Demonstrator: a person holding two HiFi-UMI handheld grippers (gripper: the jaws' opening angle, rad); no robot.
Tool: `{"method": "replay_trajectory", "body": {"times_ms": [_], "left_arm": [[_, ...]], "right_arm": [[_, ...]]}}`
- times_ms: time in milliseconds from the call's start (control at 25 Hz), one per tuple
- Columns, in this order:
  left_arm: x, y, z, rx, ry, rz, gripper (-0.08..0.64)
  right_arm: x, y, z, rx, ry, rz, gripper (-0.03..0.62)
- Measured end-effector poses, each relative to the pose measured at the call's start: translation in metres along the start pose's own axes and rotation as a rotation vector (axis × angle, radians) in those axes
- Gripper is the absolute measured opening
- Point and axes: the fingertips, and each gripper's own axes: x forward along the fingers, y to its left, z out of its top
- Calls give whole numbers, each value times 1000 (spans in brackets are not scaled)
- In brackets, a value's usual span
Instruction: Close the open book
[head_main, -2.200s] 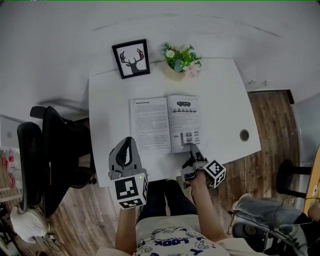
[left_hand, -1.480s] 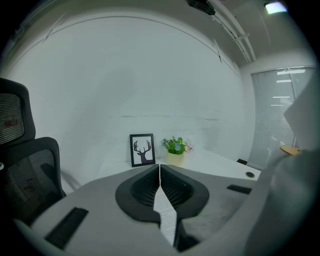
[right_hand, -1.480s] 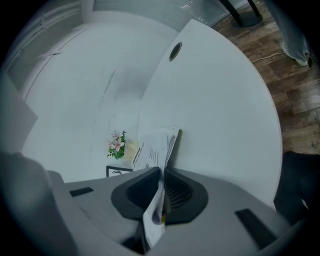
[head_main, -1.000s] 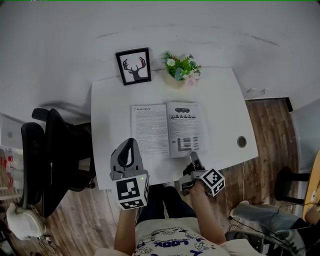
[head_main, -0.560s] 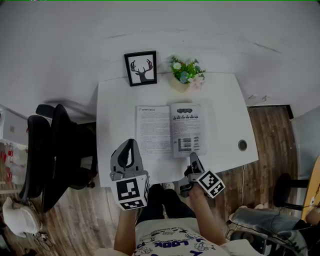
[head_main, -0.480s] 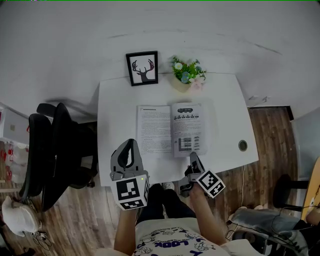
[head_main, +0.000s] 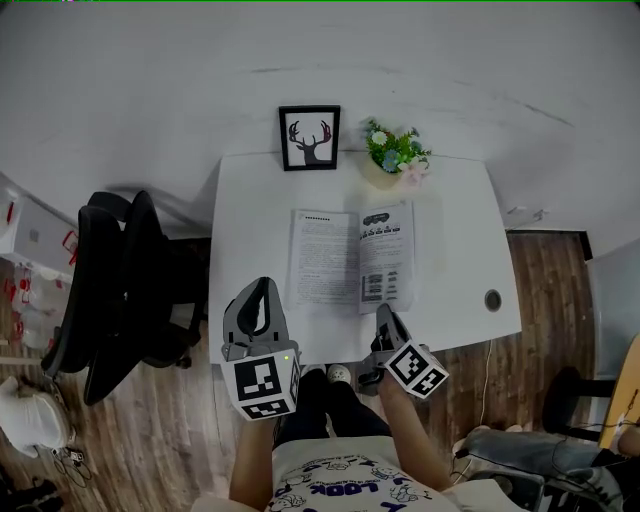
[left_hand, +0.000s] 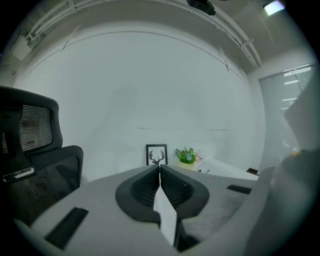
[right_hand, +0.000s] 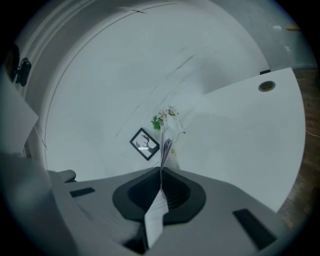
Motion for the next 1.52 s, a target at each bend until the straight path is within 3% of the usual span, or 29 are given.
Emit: {"method": "replay_trajectory", "body": {"times_ms": [880, 1320, 1520], "left_arm": [[-47, 52, -5, -37, -13, 139, 28], [-61, 73, -12, -54, -8, 198, 28], [-61, 75, -11, -55, -8, 203, 28]], "right_arm": [[26, 43, -49, -279, 166, 57, 32], [47, 46, -83, -390, 294, 32, 33], [56, 45, -98, -488, 352, 10, 34]]}}
